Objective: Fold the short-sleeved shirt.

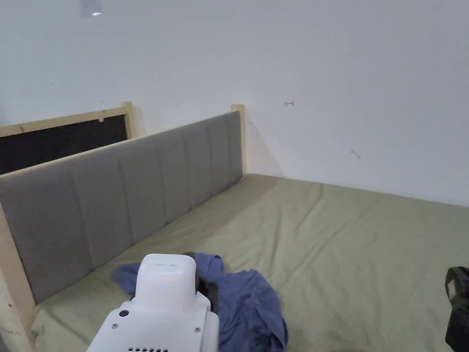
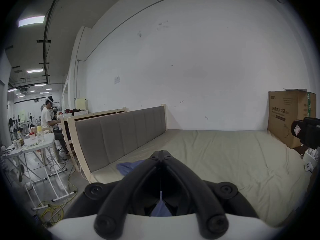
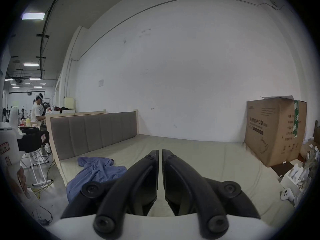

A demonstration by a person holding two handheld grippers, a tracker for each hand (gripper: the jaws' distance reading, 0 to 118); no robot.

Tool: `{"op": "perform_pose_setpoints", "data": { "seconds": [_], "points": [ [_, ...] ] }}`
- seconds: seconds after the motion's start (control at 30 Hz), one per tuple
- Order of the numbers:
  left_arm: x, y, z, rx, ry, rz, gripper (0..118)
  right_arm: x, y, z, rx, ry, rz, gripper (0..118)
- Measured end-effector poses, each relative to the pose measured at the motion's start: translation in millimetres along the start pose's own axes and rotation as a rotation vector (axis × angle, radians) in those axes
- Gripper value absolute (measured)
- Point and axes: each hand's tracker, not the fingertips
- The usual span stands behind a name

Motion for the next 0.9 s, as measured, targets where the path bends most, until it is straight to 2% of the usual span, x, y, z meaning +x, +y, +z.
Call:
{"op": "perform_pose_setpoints", "data": {
  "seconds": [0.17,0.27,0.33,0.37,0.4,0.43,0.47,0.5,0.57,0.67,0.77,0.83,0.87,0.9],
  "points": [
    [-1,29,-34,-0.045,0.004,0.021,0,11,-1,2,-0.043,0.014,-0.004,6],
    [-18,58,-106,-0.267,-0.121,0.068,0,23,-3,4,-0.098,0.011,0.004,6],
    [-27,51,-173,-0.496,-0.238,0.113,0,32,-8,4,-0.134,-0.005,0.016,6],
    [-30,39,-200,-0.591,-0.271,0.134,9,36,-12,3,-0.15,-0.01,0.018,6],
    [-29,23,-232,-0.704,-0.292,0.144,35,40,-16,2,-0.166,-0.013,0.019,6],
    [-31,4,-254,-0.797,-0.304,0.181,75,44,-22,0,-0.18,-0.018,0.021,6],
    [-31,-15,-268,-0.852,-0.281,0.203,109,47,-28,-2,-0.199,-0.021,0.028,6],
    [-31,-36,-283,-0.903,-0.28,0.22,112,50,-34,-4,-0.221,-0.022,0.036,6],
    [-25,-71,-302,-0.951,-0.31,0.25,109,54,-45,-10,-0.271,-0.026,0.053,6],
    [-10,-118,-331,-1.025,-0.269,0.246,110,60,-62,-21,-0.343,-0.023,0.066,6],
    [12,-160,-360,-1.085,-0.272,0.152,110,61,-73,-30,-0.387,-0.01,0.074,6],
    [25,-191,-371,-1.182,-0.328,0.12,111,61,-78,-34,-0.406,0.002,0.083,6],
    [33,-202,-372,-1.22,-0.323,0.045,117,60,-80,-36,-0.411,0.009,0.089,6],
    [41,-201,-367,-1.152,-0.34,-0.061,118,59,-81,-37,-0.415,0.013,0.098,6]
  ]
}}
